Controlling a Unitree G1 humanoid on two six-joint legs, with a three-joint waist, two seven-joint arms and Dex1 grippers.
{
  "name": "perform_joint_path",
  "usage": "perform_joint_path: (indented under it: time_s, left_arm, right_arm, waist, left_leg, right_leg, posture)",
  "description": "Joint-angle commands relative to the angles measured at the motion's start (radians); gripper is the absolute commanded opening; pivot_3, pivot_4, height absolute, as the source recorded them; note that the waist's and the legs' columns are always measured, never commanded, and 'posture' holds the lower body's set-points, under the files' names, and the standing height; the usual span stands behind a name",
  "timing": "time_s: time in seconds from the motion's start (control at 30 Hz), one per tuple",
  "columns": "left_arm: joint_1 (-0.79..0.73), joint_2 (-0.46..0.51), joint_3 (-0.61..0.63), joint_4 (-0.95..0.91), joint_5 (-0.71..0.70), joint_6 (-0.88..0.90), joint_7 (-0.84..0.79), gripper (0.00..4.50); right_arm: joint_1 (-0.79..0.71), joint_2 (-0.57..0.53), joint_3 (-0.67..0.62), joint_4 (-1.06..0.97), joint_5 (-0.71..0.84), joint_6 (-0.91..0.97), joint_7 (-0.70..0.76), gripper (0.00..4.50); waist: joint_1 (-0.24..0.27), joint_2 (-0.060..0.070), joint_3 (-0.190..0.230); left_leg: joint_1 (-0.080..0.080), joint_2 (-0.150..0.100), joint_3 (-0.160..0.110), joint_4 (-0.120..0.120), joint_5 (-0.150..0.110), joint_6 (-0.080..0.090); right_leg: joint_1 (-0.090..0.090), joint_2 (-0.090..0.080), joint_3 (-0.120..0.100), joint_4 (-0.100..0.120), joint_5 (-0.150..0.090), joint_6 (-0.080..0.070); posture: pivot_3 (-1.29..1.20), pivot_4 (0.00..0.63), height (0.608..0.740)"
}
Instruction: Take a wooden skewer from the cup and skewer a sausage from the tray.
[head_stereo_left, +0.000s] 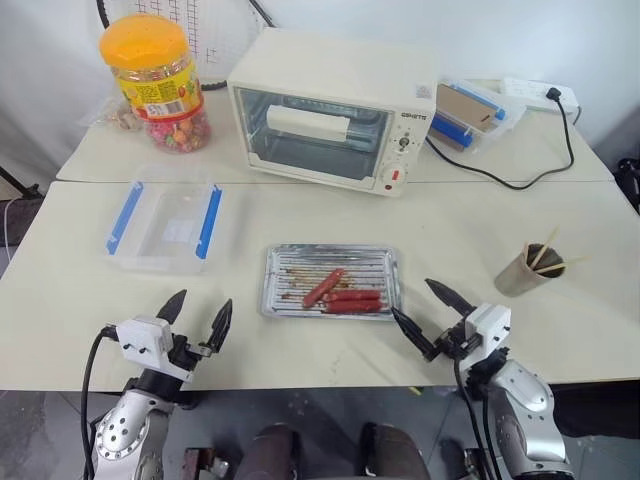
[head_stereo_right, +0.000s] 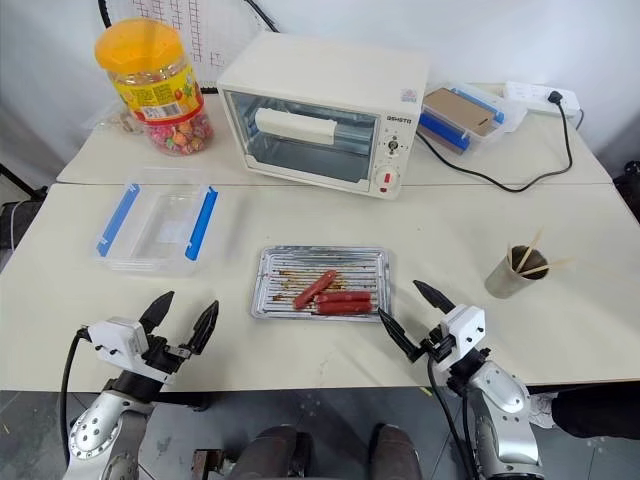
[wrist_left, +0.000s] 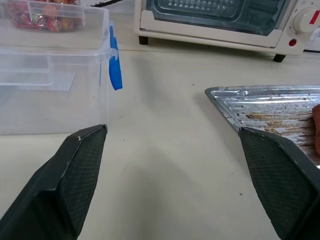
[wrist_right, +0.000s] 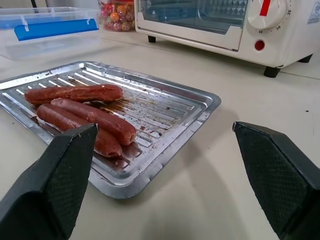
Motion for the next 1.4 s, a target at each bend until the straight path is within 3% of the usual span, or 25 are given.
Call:
perform_joint_path:
  time_s: [0.03, 0.4, 0.67, 1.0, 1.4]
  left_arm:
    - [0.012, 0.005, 0.030, -0.005, -0.020, -0.022, -0.005, 4.46]
    - [0.035, 0.045, 0.047, -0.014, -0.044, 0.003, -0.041, 4.46]
    - [0.027, 0.197, 0.033, -0.010, -0.062, 0.003, -0.224, 4.46]
    - [0.140, 0.350, 0.141, -0.017, -0.179, 0.074, -0.416, 4.46]
    - [0.119, 0.305, 0.095, -0.012, -0.028, 0.004, -0.359, 4.46]
  right_arm:
    - [0.016, -0.015, -0.007, -0.050, 0.014, 0.013, -0.006, 4.50]
    - [0.045, -0.028, -0.009, -0.077, 0.010, 0.016, 0.009, 4.50]
    - [0.011, -0.073, -0.017, -0.038, 0.023, -0.008, 0.076, 4.50]
    - [-0.147, -0.129, -0.051, 0.109, 0.046, -0.004, 0.142, 4.50]
    - [-0.200, -0.137, -0.050, 0.175, 0.035, -0.012, 0.191, 4.50]
  waist:
    - [0.000, 0.000, 0.000]
    - [0.001, 0.000, 0.000]
    - [-0.001, 0.000, 0.000]
    - [-0.022, 0.001, 0.000]
    - [-0.023, 0.002, 0.000]
  left_leg:
    - [0.000, 0.000, 0.000, 0.000, 0.000, 0.000]
    - [0.000, 0.000, 0.000, 0.000, 0.000, 0.000]
    - [0.000, 0.000, 0.000, 0.000, 0.000, 0.000]
    - [0.000, 0.001, 0.000, 0.000, 0.000, 0.000]
    - [0.000, 0.000, 0.000, 0.000, 0.000, 0.000]
  right_leg:
    - [0.000, 0.000, 0.000, 0.000, 0.000, 0.000]
    - [0.000, 0.000, 0.000, 0.000, 0.000, 0.000]
    - [0.000, 0.000, 0.000, 0.000, 0.000, 0.000]
    - [0.000, 0.000, 0.000, 0.000, 0.000, 0.000]
    - [0.000, 0.000, 0.000, 0.000, 0.000, 0.000]
  posture:
    - [0.00, 0.150, 0.740]
    - [0.00, 0.150, 0.740]
    - [0.00, 0.150, 0.740]
    - [0.00, 0.150, 0.740]
    - [0.00, 0.150, 0.740]
